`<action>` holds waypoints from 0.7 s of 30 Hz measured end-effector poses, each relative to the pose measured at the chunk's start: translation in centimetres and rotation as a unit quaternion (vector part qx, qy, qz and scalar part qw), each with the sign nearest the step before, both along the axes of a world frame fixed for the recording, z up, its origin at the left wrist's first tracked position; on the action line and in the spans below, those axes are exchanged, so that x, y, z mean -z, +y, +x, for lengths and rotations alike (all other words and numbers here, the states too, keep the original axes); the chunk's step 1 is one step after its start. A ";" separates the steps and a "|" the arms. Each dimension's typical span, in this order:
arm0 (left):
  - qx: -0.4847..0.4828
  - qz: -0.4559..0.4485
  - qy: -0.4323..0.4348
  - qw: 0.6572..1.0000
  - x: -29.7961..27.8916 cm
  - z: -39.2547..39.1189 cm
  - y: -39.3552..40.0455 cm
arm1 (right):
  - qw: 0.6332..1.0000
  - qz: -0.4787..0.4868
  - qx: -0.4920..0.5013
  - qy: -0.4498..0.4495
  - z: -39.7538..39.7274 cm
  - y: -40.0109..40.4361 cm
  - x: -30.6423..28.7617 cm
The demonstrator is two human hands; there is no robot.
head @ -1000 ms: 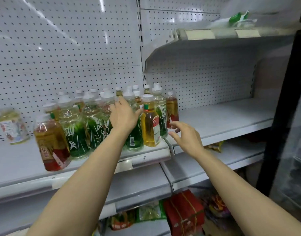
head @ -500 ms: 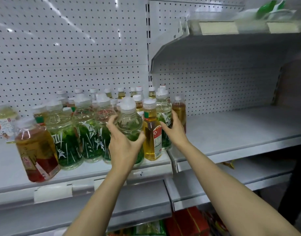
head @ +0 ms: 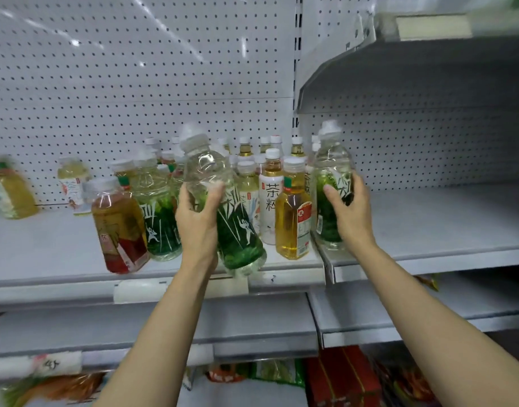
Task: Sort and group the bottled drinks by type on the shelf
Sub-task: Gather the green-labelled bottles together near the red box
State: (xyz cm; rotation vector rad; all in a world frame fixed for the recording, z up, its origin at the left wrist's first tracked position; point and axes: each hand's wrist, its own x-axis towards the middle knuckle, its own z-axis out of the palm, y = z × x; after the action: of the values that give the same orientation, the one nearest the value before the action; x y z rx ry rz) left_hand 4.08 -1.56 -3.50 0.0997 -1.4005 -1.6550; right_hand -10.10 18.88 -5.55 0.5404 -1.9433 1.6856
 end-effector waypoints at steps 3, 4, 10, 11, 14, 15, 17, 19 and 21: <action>0.040 0.038 0.008 0.998 0.0 2.1 -0.5 | 1.000 -0.011 -0.008 0.003 3.1 -0.1 -0.3; 0.052 0.047 0.003 0.998 0.0 3.0 -0.6 | 1.000 -0.013 -0.013 -0.003 4.4 -0.4 -0.3; 0.068 0.056 -0.044 0.995 1.5 9.3 -2.6 | 0.997 -0.006 -0.075 -0.017 14.3 -4.4 0.1; 0.071 0.057 -0.044 0.995 1.8 10.2 -3.2 | 0.996 -0.001 -0.087 -0.024 15.9 -5.3 0.3; 0.057 0.070 -0.066 0.994 3.1 13.3 -5.1 | 0.991 0.006 -0.130 -0.036 20.0 -8.3 1.1; 0.053 0.071 -0.075 0.993 3.5 14.5 -6.0 | 0.988 0.004 -0.147 -0.040 21.3 -9.5 1.4; 0.042 0.057 -0.075 0.995 4.0 17.2 -7.4 | 0.982 0.000 -0.179 -0.052 23.6 -11.8 2.0; 0.017 0.029 -0.078 0.996 4.2 19.7 -8.9 | 0.977 -0.003 -0.205 -0.056 25.5 -14.2 2.3; -0.001 0.017 -0.070 0.997 4.1 21.5 -10.5 | 0.973 -0.006 -0.228 -0.047 27.0 -16.7 2.4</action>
State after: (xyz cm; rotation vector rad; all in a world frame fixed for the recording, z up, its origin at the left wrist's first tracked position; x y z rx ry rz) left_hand 25.60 -12.03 -7.59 0.2398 -1.4760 -1.6963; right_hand 16.87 2.23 -7.93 0.9790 -1.9774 2.0252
